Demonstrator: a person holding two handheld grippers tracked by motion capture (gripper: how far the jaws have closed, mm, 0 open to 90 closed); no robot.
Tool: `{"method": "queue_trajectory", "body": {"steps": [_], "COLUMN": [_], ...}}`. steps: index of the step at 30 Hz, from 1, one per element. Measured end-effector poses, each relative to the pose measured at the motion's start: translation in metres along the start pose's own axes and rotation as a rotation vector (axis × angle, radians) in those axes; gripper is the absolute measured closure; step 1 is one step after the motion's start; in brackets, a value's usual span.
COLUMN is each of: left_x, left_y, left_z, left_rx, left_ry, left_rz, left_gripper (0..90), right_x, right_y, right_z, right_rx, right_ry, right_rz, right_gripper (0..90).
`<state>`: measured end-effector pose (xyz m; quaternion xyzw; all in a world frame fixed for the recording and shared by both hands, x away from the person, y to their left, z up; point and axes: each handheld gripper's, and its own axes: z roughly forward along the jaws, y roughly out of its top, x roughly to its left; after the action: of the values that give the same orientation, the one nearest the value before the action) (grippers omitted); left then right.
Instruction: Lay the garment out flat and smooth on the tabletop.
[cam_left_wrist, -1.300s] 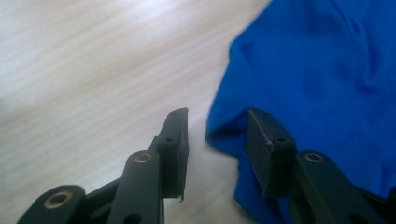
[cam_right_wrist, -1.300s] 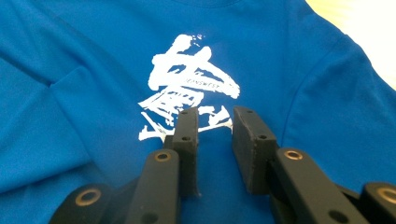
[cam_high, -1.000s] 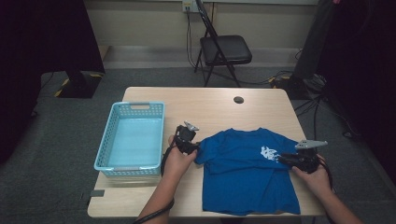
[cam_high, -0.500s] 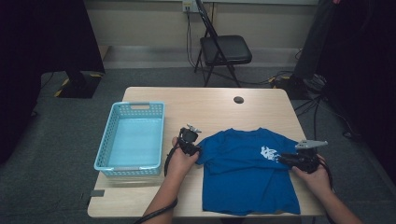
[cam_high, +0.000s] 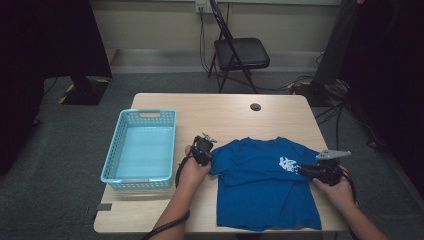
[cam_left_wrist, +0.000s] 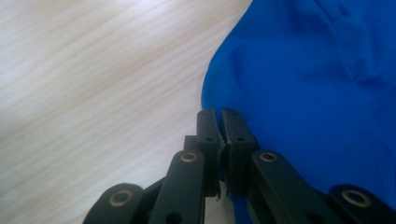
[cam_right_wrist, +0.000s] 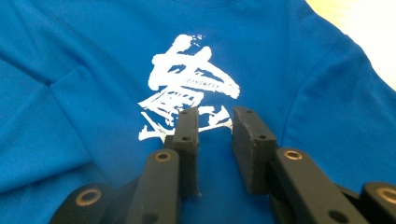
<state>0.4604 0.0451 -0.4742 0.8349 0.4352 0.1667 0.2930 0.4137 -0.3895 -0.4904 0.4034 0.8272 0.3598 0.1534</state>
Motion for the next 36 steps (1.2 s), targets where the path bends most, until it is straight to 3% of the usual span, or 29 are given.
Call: {"method": "queue_trajectory", "body": {"steps": [8,15,18,22,29,32,36], "left_x": [0.015,0.015,0.017,0.02,0.016,0.015,0.015], "left_y": [0.008,0.008,0.009,0.01,0.014,0.014,0.015], "left_z": [-0.019,-0.021,-0.022,-0.024,-0.017,-0.007,0.004], "left_rx": [-0.006,0.032,0.06,0.051,-0.002,0.008,-0.01], "left_ry": [0.098,0.148,0.162,0.175,0.116,0.103,0.063], "left_rz": [0.001,0.01,-0.004,-0.013,-0.052,-0.044,-0.061], "left_gripper": [86.9,86.5,85.6,78.7,66.9,65.0,63.8], "right_x": [-0.001,0.0,-0.003,-0.022,-0.059,-0.067,-0.066], "right_y": [0.0,0.003,0.008,0.014,0.01,0.016,0.03], "right_z": [0.0,0.0,-0.007,-0.018,-0.014,-0.007,0.006], "right_rx": [0.002,0.001,-0.028,-0.055,-0.025,-0.032,-0.044], "right_ry": [0.0,0.008,-0.021,-0.077,-0.164,-0.149,-0.105], "right_rz": [0.0,0.019,0.005,0.045,0.121,0.136,0.144], "right_gripper": [73.1,68.2,67.6,66.8,64.3,62.1,60.5]}}
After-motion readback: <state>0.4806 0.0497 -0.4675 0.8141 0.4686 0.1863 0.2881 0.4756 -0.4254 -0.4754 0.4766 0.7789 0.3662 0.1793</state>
